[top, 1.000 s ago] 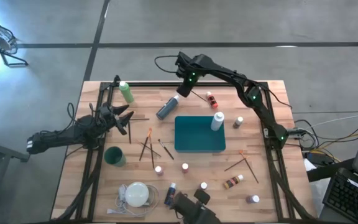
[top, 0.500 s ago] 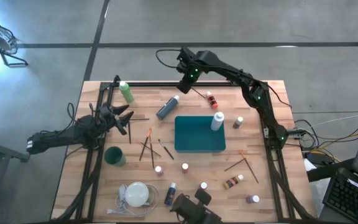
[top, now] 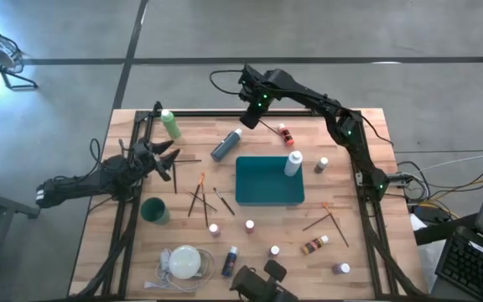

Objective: Pick & Place Paint Supplies
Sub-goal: Put the gold paintbrush into the green cup

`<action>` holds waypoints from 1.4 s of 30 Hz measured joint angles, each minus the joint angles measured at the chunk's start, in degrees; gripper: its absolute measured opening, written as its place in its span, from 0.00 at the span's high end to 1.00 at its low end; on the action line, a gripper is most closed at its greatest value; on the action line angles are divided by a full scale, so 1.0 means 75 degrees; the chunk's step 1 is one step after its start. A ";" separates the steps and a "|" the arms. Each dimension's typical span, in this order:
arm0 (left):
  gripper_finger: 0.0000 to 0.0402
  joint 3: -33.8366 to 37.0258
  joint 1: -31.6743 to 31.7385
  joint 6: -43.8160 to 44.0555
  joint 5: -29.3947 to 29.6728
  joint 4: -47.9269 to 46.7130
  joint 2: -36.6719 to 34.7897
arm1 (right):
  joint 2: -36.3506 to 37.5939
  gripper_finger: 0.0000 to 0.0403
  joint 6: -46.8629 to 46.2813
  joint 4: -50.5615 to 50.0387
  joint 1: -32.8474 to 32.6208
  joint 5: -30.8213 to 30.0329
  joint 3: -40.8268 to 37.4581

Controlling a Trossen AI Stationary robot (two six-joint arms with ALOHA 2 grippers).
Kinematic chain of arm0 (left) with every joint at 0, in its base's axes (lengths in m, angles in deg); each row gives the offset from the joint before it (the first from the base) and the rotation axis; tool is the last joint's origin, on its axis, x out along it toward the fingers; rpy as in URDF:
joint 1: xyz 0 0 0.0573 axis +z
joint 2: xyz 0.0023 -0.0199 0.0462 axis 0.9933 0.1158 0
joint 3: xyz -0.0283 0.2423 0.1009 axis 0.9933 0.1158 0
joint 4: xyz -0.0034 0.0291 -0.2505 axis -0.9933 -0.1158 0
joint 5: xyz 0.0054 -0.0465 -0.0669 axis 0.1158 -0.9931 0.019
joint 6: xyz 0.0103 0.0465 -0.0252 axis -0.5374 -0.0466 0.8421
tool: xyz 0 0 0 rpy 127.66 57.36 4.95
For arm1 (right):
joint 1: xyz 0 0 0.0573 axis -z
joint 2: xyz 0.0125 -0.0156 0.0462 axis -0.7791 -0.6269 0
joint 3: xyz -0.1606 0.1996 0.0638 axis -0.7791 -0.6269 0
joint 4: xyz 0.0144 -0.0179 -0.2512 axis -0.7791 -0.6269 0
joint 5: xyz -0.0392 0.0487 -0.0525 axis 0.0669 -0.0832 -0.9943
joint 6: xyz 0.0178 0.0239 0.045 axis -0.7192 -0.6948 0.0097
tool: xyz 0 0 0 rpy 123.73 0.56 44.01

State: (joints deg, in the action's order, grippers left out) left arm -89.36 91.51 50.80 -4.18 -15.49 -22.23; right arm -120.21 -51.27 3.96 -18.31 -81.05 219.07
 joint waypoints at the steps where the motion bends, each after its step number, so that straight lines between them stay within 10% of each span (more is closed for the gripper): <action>1: 0.43 -0.0003 0.0000 0.0267 -0.0083 0.0268 0.0000 | 0.0006 0.98 0.0000 -0.0009 -0.0036 0.0031 0.0026; 13: 0.44 -0.0354 -0.0009 0.1284 -0.1528 0.1529 0.1404 | 0.1174 0.98 -0.0413 0.0845 -0.0759 0.0377 0.0052; 28: 0.44 -0.4071 -0.0003 -0.0460 -0.1876 0.2309 0.5639 | 0.2867 0.98 -0.0675 0.2196 -0.2183 0.0524 0.0061; 42: 0.44 -0.6196 0.0032 -0.0738 -0.3128 0.2121 0.7454 | 0.3297 0.98 -0.0552 0.2727 -0.3409 0.0511 0.0058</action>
State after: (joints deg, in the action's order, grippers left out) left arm -135.83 91.75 45.27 -27.64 0.41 33.68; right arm -95.48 -55.41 24.41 -43.87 -77.22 219.51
